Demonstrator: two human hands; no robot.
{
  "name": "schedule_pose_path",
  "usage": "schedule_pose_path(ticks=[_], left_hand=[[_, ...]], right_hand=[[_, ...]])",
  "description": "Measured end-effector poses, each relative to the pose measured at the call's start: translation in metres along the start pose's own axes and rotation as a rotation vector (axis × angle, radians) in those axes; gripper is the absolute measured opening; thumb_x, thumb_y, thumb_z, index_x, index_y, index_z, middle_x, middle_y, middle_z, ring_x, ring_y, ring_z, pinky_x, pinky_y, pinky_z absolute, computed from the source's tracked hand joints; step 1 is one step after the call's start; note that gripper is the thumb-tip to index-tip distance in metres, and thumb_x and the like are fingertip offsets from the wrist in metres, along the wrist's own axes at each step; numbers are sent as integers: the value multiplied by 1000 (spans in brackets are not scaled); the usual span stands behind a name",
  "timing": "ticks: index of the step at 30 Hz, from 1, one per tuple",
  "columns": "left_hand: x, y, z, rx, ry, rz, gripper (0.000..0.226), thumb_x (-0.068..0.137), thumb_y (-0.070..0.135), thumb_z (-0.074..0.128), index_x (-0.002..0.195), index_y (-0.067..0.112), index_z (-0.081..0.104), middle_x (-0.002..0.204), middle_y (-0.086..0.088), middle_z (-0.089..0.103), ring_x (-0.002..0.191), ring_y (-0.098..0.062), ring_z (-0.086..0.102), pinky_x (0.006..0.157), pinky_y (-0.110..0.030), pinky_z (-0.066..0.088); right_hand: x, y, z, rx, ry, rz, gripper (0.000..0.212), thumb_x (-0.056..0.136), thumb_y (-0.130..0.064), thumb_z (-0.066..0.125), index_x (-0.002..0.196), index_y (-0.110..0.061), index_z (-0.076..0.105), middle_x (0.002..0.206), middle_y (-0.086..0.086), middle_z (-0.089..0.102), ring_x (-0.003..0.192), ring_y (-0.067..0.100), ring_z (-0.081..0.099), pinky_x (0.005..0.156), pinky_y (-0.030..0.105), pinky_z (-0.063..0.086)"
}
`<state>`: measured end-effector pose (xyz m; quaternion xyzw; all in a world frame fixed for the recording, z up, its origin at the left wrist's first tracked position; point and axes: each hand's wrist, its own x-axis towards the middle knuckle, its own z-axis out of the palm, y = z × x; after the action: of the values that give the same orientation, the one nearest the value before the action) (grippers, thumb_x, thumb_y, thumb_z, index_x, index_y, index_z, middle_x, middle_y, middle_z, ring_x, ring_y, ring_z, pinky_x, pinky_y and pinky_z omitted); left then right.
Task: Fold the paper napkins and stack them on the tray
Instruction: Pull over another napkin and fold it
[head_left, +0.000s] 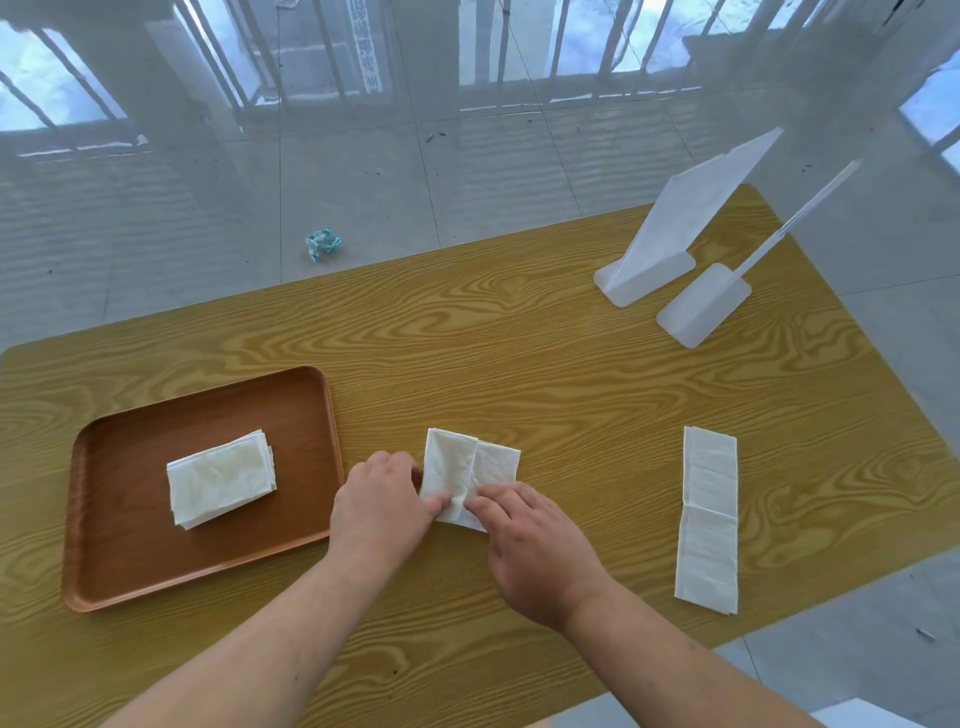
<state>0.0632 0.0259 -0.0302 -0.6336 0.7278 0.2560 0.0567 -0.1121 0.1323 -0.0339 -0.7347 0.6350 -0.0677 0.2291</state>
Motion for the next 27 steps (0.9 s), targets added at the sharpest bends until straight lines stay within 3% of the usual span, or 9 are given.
schedule_pose_path(ticks=[3,6,9,12,15,17,19,22,27], left_hand=[[2,4,-1,-211,-16,-58,12,85,39,66,85,29,60,92,9,65,87,-15,59,70,-36,48],[0,6,-7,-318,115,-24,15,84,25,65,79,30,52,80,11,61,73,-10,57,58,-34,45],[-1,6,-9,-172,213,330,18,83,21,69,91,28,55,85,13,60,79,-15,60,68,-35,49],[-5,8,-7,-37,144,547,31,85,48,63,107,26,61,101,9,65,97,-20,62,85,-40,51],[-5,7,0,-34,149,342,56,87,67,57,121,23,61,118,4,63,110,-21,56,94,-40,49],[-4,5,4,30,124,179,70,86,75,54,132,23,56,127,4,57,118,-22,52,97,-38,46],[-2,2,8,121,82,125,75,82,79,55,136,26,52,131,4,54,121,-20,49,99,-37,45],[3,-1,5,108,48,109,59,79,74,64,118,31,57,118,7,54,111,-18,50,94,-36,47],[8,2,-1,-184,-69,130,18,83,37,70,82,33,53,87,14,58,84,-13,56,65,-28,42]], right_hand=[[-1,1,0,37,25,-5,53,88,-15,51,141,-12,55,143,10,58,132,28,51,114,40,40],[-2,2,1,70,43,-6,52,87,-11,54,139,-11,57,141,10,60,130,27,53,114,36,39],[-2,1,0,78,47,-27,50,85,-13,51,133,-12,60,134,6,63,125,26,55,110,39,43],[-3,1,-1,88,211,44,37,81,-18,50,115,-15,64,116,3,65,108,26,59,93,44,51],[0,3,-3,100,315,121,41,82,-18,51,122,-17,60,125,3,62,119,27,55,100,45,48],[4,4,-2,35,183,104,56,87,-19,51,143,-20,49,150,5,50,143,30,39,117,48,34],[9,4,1,-45,-25,65,67,92,-22,47,157,-25,30,167,5,26,156,31,10,126,50,10],[11,5,7,-117,-127,35,70,94,-25,41,160,-26,20,171,5,10,156,30,-7,125,51,-4],[8,3,11,-93,-79,76,71,95,-25,41,162,-27,15,171,1,10,156,29,-11,125,52,-5]])
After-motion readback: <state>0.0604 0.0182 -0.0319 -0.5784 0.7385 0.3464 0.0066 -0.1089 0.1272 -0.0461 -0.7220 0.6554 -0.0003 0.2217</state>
